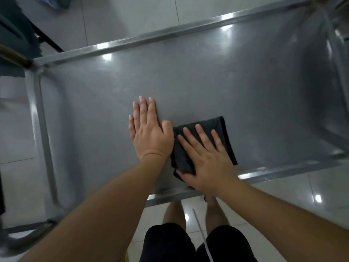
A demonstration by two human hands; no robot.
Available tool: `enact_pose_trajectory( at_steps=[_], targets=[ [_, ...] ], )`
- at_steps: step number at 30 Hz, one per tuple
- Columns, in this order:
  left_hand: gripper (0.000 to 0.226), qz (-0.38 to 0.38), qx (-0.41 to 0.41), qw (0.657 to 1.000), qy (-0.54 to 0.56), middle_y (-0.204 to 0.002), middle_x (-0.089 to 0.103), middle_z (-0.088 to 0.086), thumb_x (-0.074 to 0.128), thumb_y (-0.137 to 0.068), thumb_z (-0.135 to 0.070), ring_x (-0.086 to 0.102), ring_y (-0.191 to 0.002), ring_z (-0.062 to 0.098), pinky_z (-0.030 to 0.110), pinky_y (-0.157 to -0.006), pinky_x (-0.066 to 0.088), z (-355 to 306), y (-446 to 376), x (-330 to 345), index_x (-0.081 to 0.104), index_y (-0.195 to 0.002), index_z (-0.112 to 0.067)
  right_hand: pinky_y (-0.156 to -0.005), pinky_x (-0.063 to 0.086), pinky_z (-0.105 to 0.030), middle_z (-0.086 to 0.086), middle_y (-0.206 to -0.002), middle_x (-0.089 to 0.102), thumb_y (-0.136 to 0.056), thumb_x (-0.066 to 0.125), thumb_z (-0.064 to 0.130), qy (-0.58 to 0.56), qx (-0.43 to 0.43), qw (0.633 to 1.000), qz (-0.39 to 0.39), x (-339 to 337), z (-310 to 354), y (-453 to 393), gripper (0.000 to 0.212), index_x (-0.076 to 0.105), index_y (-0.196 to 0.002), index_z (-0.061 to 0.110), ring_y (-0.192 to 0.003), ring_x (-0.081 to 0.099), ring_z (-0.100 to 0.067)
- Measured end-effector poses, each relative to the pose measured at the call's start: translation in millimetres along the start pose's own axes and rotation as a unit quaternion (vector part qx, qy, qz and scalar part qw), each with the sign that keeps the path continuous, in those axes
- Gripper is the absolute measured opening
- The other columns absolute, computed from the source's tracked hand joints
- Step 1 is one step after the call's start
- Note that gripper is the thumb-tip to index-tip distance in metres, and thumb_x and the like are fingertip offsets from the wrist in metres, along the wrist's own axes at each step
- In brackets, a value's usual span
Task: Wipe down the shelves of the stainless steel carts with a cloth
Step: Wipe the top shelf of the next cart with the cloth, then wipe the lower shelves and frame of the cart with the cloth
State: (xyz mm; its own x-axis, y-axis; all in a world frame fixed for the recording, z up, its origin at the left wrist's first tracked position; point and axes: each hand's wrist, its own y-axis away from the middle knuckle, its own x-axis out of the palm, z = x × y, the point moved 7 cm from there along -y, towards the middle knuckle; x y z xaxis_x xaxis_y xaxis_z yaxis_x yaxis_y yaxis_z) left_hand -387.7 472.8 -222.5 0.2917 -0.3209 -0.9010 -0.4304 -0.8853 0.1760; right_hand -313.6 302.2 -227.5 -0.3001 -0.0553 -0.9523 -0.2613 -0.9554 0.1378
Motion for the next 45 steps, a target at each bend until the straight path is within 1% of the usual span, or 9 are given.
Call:
enact_pose_trajectory(
  at_steps=[7,12,17,21,26,31,35,40,45],
  targets=[
    [0.077,0.086,0.004,0.996,-0.017,-0.178,-0.003,-0.004,0.036,-0.100,-0.047,-0.010,-0.162,0.013,0.035,-0.129,-0.011,-0.5,1.2,-4.0,0.010,-0.170,-0.026,-0.126,0.005,-0.059,0.002,-0.175,0.002,-0.081,0.045,0.088,0.008,-0.045,0.996,0.076,9.1,18.1,49.8,0.114,0.011,-0.167,0.022,-0.161,-0.003,-0.027],
    [0.067,0.156,0.030,0.987,-0.026,-0.178,0.000,-0.002,0.028,-0.109,-0.052,-0.004,-0.163,0.017,0.039,-0.130,-0.001,-0.1,-2.8,-25.1,0.014,-0.170,-0.025,-0.126,0.011,-0.062,-0.002,-0.175,0.008,-0.091,0.044,0.056,0.040,-0.068,0.989,0.123,4.4,27.7,63.2,0.088,0.018,-0.166,0.020,-0.160,-0.002,-0.032],
    [0.065,0.209,0.055,0.975,-0.044,-0.176,0.016,0.002,0.024,-0.110,-0.053,0.011,-0.162,0.021,0.041,-0.131,0.006,4.4,35.2,-42.0,0.022,-0.168,-0.023,-0.115,0.039,-0.061,-0.006,-0.158,0.049,-0.079,0.083,0.022,0.058,-0.032,0.995,0.075,-7.6,50.0,74.8,0.077,0.055,-0.150,0.015,-0.147,0.042,-0.038],
    [0.062,0.259,0.078,0.961,-0.065,-0.173,0.027,0.001,0.025,-0.110,-0.051,0.021,-0.159,0.023,0.045,-0.129,0.015,14.1,84.5,-48.7,0.028,-0.165,-0.023,-0.099,0.057,-0.052,-0.003,-0.135,0.070,-0.069,0.091,0.012,0.043,-0.027,0.997,0.059,-25.9,60.1,82.9,0.060,0.074,-0.126,0.016,-0.126,0.066,-0.033],
    [0.046,0.294,0.097,0.946,-0.102,-0.154,0.050,0.004,0.029,-0.109,-0.046,0.046,-0.140,0.027,0.045,-0.113,0.035,13.0,130.2,-64.4,0.046,-0.145,-0.022,-0.093,0.054,-0.042,-0.001,-0.132,0.065,-0.089,0.063,0.009,0.028,0.035,0.970,0.239,-57.2,63.4,80.4,0.041,0.060,-0.126,0.025,-0.124,0.062,-0.029],
    [0.048,0.289,0.117,0.942,-0.126,-0.152,0.054,0.004,0.034,-0.108,-0.045,0.051,-0.137,0.028,0.042,-0.110,0.038,5.2,157.6,-85.0,0.047,-0.148,-0.022,-0.091,0.056,-0.041,-0.008,-0.121,0.068,-0.093,0.064,0.016,0.055,0.072,0.931,0.352,-82.7,76.9,73.3,0.033,0.063,-0.124,0.026,-0.110,0.066,-0.033],
    [0.051,0.273,0.127,0.941,-0.152,-0.156,0.052,0.004,0.036,-0.108,-0.044,0.050,-0.140,0.030,0.043,-0.112,0.038,-0.4,171.7,-99.0,0.043,-0.154,-0.022,-0.092,0.056,-0.040,-0.010,-0.125,0.066,-0.093,0.063,0.015,0.070,0.086,0.933,0.343,-99.0,82.7,81.2,0.037,0.063,-0.129,0.025,-0.115,0.065,-0.033],
    [0.049,0.245,0.107,0.952,-0.149,-0.150,0.056,0.006,0.037,-0.107,-0.044,0.054,-0.135,0.031,0.043,-0.108,0.043,-6.9,200.6,-115.0,0.049,-0.148,-0.021,-0.084,0.051,-0.037,-0.010,-0.124,0.068,-0.090,0.065,0.017,0.058,0.084,0.957,0.270,-132.9,83.7,95.3,0.033,0.066,-0.123,0.024,-0.115,0.066,-0.034],
    [0.044,0.212,0.083,0.963,-0.145,-0.139,0.062,0.008,0.039,-0.106,-0.045,0.060,-0.125,0.032,0.045,-0.102,0.050,-22.4,245.3,-125.3,0.054,-0.139,-0.021,-0.090,0.055,-0.040,-0.008,-0.125,0.069,-0.091,0.066,0.023,0.044,0.065,0.970,0.228,-165.4,75.1,130.5,0.030,0.065,-0.121,0.025,-0.117,0.065,-0.033]
  ],
)
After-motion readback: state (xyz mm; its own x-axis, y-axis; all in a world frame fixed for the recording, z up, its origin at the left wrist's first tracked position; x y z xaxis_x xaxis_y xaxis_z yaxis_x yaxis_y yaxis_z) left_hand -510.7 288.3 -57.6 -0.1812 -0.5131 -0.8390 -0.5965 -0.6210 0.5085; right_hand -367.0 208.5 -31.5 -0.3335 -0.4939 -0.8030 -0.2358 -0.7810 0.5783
